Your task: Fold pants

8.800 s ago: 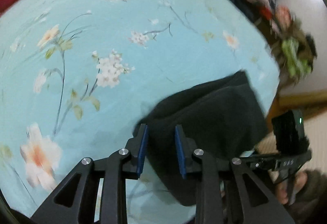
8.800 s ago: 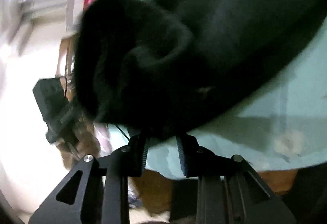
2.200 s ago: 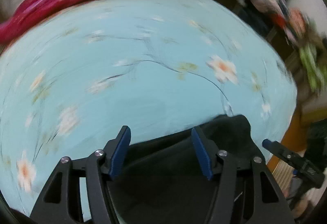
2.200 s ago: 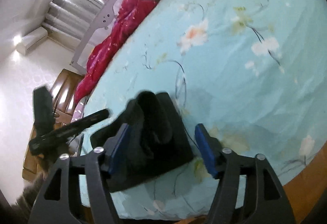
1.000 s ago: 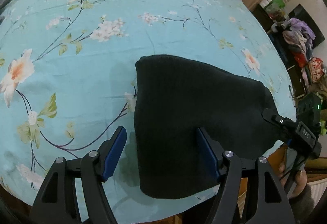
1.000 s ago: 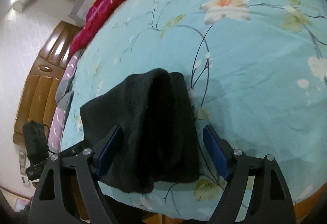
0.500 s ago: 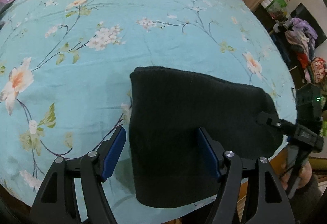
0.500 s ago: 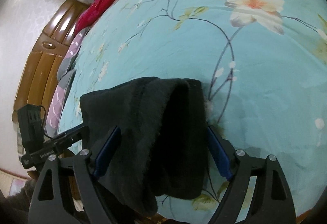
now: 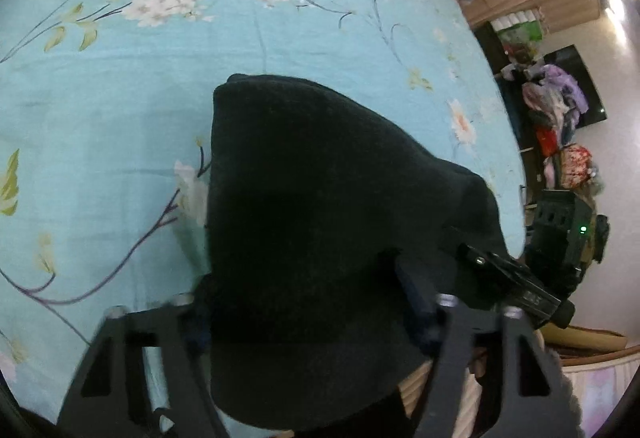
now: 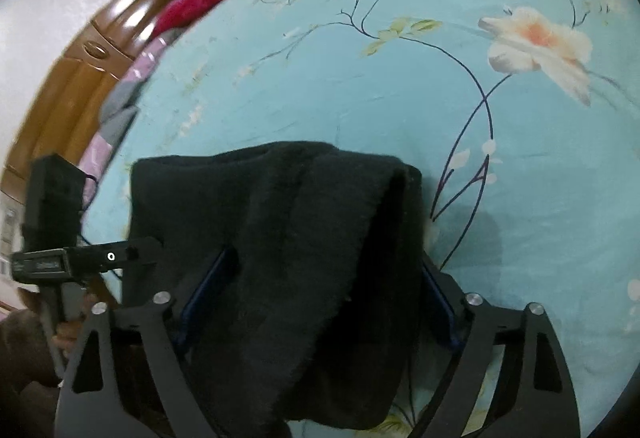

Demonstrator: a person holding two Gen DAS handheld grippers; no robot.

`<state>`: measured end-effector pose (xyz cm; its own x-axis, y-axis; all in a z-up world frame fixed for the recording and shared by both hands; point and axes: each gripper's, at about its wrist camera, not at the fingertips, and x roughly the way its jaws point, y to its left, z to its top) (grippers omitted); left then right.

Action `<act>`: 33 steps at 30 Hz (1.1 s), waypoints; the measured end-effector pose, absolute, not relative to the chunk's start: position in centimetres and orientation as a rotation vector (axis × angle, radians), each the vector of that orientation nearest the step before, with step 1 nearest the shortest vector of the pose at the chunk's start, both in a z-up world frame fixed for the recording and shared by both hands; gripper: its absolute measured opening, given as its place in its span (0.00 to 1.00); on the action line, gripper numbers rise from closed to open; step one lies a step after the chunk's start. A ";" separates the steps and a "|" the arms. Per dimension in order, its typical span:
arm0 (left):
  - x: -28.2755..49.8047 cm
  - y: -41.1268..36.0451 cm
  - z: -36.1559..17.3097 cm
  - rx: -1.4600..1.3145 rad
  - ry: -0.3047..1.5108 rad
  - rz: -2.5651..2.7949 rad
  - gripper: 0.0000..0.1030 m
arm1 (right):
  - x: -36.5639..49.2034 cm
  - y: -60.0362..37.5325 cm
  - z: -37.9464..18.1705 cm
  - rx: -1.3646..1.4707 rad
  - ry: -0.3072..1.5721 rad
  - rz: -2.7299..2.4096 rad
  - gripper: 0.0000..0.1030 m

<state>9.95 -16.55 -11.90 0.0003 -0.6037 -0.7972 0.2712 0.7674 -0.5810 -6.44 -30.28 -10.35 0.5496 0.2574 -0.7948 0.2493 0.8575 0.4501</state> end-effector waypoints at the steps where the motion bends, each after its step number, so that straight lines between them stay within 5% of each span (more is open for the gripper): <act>1: 9.7 -16.3 -11.5 -0.296 1.406 -0.711 0.46 | -6.6 -30.4 -10.1 0.570 1.009 0.001 0.71; 5: 8.7 -15.3 -10.3 -0.322 1.386 -0.748 0.37 | -7.8 -30.0 -8.4 0.603 1.000 0.012 0.57; 25: 14.6 -5.4 -3.6 -0.354 1.155 -0.589 0.34 | 0.9 -24.5 -4.2 0.627 0.929 0.127 0.57; 28: 16.8 -4.8 -4.0 -0.318 1.140 -0.532 0.37 | 3.9 -23.7 -4.0 0.601 0.918 0.127 0.57; 33: 20.3 -5.6 -9.5 -0.146 1.228 -0.345 0.64 | 8.3 -23.3 -8.1 0.470 1.026 0.018 0.57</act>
